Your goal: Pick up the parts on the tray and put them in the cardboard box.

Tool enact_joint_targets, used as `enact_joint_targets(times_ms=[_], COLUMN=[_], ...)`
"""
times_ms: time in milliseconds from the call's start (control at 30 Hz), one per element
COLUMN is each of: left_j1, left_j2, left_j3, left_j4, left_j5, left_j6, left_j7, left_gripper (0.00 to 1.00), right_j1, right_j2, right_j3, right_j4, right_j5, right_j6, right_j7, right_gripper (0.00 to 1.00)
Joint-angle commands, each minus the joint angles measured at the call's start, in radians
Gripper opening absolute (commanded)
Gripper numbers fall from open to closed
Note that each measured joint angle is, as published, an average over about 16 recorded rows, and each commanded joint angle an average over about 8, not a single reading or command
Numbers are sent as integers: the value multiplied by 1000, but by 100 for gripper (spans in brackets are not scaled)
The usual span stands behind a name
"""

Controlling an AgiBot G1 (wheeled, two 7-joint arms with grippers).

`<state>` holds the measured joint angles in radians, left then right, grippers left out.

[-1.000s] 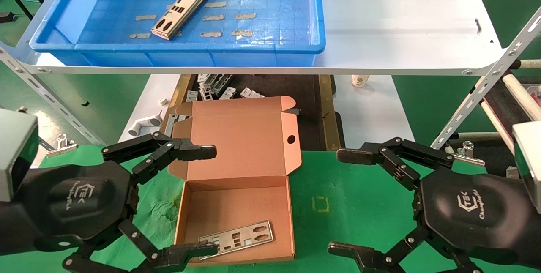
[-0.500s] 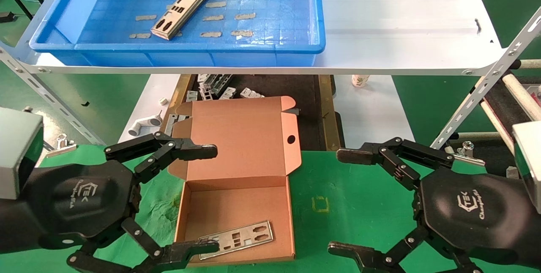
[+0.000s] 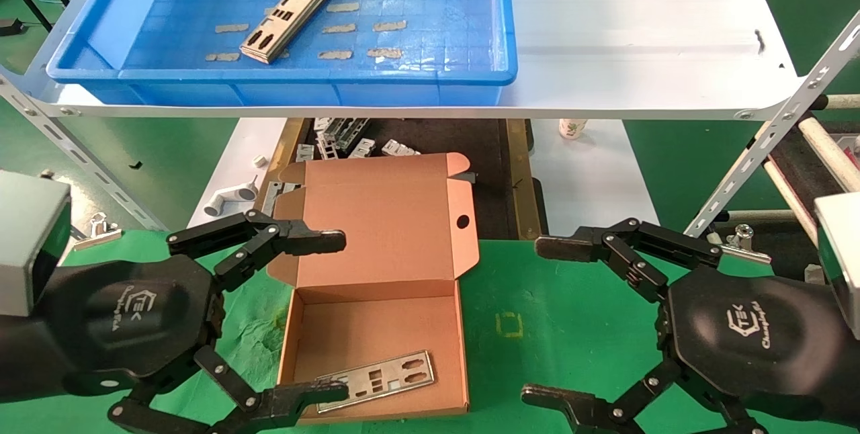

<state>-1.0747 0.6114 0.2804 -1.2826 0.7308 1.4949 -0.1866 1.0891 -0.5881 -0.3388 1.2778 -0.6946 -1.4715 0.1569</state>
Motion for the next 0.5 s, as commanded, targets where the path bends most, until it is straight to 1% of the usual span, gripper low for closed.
enact_joint_targets(times_ms=[33, 500], left_j1=[0, -1], left_j2=[0, 1], left_j3=[0, 1], left_j4=[0, 1], left_j5=[0, 1], left_j6=[0, 1], left_j7=[0, 1], left_gripper=[100, 100], right_j1=[0, 0], right_j2=[0, 0], right_j3=[0, 0], right_j4=[0, 0], right_j5=[0, 0], right_j6=[0, 0], right_j7=[0, 0], right_gripper=[100, 100])
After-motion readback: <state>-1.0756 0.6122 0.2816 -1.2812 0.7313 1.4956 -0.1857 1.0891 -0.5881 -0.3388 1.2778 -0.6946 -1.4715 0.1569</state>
